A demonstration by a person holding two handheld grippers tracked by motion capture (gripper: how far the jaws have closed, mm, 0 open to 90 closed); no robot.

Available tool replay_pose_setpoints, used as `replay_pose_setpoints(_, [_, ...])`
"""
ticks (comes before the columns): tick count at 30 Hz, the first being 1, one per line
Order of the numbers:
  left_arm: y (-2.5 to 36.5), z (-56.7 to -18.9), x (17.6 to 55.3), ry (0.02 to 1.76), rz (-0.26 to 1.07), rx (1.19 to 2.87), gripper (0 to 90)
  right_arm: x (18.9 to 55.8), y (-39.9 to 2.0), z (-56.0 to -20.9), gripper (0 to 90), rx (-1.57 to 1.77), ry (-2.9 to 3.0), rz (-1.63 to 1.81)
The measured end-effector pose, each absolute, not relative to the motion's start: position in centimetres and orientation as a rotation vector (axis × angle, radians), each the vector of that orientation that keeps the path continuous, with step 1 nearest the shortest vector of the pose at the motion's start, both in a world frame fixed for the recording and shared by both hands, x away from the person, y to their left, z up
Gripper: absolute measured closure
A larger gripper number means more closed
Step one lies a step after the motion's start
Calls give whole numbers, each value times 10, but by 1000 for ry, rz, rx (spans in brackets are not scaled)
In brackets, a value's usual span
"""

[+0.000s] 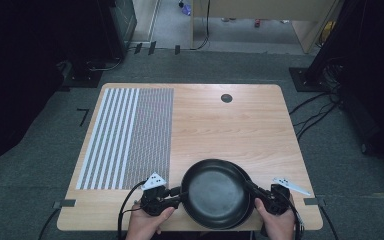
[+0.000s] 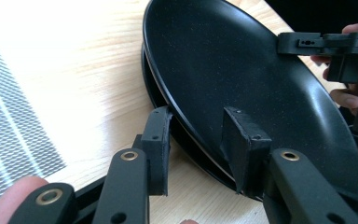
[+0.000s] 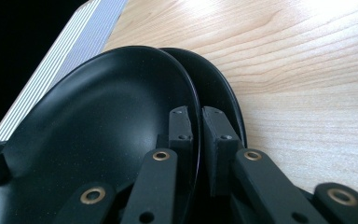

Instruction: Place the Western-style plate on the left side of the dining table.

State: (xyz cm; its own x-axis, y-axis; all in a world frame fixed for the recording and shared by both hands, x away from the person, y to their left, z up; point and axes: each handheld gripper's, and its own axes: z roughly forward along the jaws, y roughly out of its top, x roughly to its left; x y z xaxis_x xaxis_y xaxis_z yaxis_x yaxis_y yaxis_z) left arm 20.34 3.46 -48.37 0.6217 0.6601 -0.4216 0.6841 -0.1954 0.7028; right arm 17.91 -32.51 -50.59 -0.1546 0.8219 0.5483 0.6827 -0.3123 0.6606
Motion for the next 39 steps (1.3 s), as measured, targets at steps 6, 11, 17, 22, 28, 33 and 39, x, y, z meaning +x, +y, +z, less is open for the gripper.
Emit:
replay_pose_setpoints(6, [39, -483, 202, 1085, -36, 1871, 669, 179, -323, -509, 822, 1972, 1732, 1487])
replay_pose_setpoints(11, [39, -483, 200, 1119, -48, 1846, 690, 180, -326, -514, 842, 2058, 1669, 1567])
replay_pose_setpoints(17, [40, -484, 201, 1138, -70, 1820, 705, 178, -328, -516, 857, 2139, 1590, 1617])
replay_pose_setpoints(22, [41, -484, 202, 1165, -81, 1795, 723, 177, -330, -514, 868, 2183, 1543, 1673])
replay_pose_setpoints(28, [42, -483, 202, 1184, -78, 1788, 742, 174, -328, -507, 870, 2132, 1546, 1666])
replay_pose_setpoints(33, [42, -484, 203, 1187, -86, 1780, 747, 173, -327, -505, 870, 2124, 1547, 1670])
replay_pose_setpoints(39, [42, -483, 203, 1181, -76, 1789, 745, 174, -328, -507, 870, 2129, 1548, 1676])
